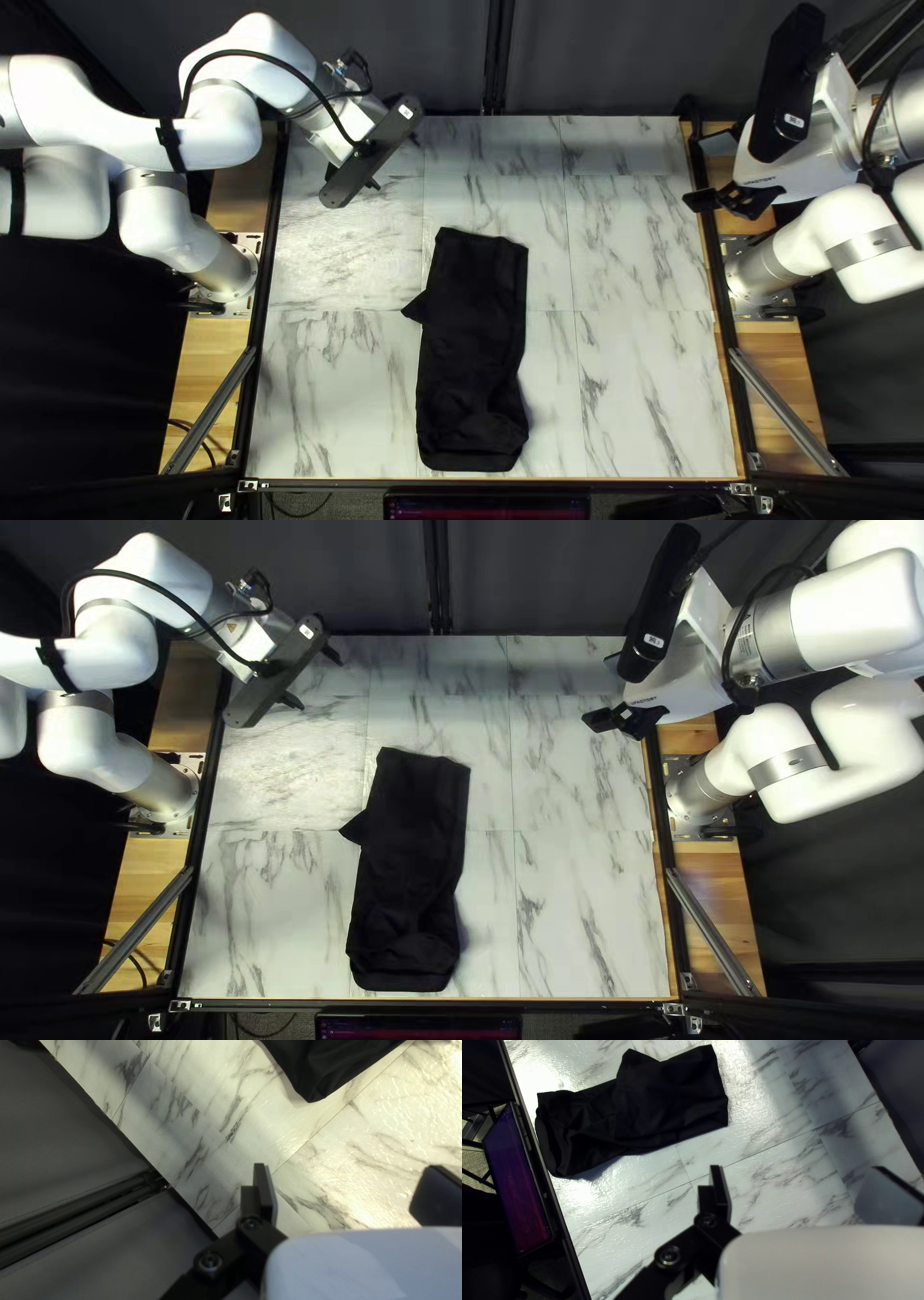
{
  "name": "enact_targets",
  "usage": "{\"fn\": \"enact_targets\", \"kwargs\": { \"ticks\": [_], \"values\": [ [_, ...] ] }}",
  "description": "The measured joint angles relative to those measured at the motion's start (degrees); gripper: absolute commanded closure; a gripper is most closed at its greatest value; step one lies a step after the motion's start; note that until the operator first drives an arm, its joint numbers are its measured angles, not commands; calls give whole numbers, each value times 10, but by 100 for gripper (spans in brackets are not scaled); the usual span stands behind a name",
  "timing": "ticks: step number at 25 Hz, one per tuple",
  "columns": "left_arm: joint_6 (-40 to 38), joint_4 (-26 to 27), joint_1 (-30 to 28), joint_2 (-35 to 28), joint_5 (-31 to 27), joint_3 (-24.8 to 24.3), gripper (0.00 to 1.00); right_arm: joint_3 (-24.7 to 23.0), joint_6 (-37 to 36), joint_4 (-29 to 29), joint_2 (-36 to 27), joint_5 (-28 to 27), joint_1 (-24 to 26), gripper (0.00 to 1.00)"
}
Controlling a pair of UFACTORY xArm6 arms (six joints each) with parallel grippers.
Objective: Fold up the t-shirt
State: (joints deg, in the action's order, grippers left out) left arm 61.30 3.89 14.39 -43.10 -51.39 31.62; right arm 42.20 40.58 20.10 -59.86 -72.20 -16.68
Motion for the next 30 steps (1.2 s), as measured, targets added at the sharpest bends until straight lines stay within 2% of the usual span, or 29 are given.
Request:
{"fn": "enact_targets", "kwargs": {
  "ticks": [2, 5, 8, 14, 21, 30],
  "values": [
    [-101, -34, -37, -7, -50, 21, 0, 0, 0, 0, 0, 0, 0, 0],
    [-270, -92, -124, -17, -147, 74, 0, 0, 0, 0, 0, 0, 0, 0],
    [-363, -138, -192, -38, -210, 118, 0, 0, 0, 0, 0, 0, 0, 0],
    [-377, -145, -200, -44, -222, 124, 0, 0, 0, 0, 0, 0, 0, 0],
    [-409, -119, -178, -108, -272, 120, 0, 0, 0, 0, 0, 0, 0, 0],
    [-427, -116, -176, -112, -277, 110, 0, 0, 0, 0, 0, 0, 0, 0]
  ]
}}
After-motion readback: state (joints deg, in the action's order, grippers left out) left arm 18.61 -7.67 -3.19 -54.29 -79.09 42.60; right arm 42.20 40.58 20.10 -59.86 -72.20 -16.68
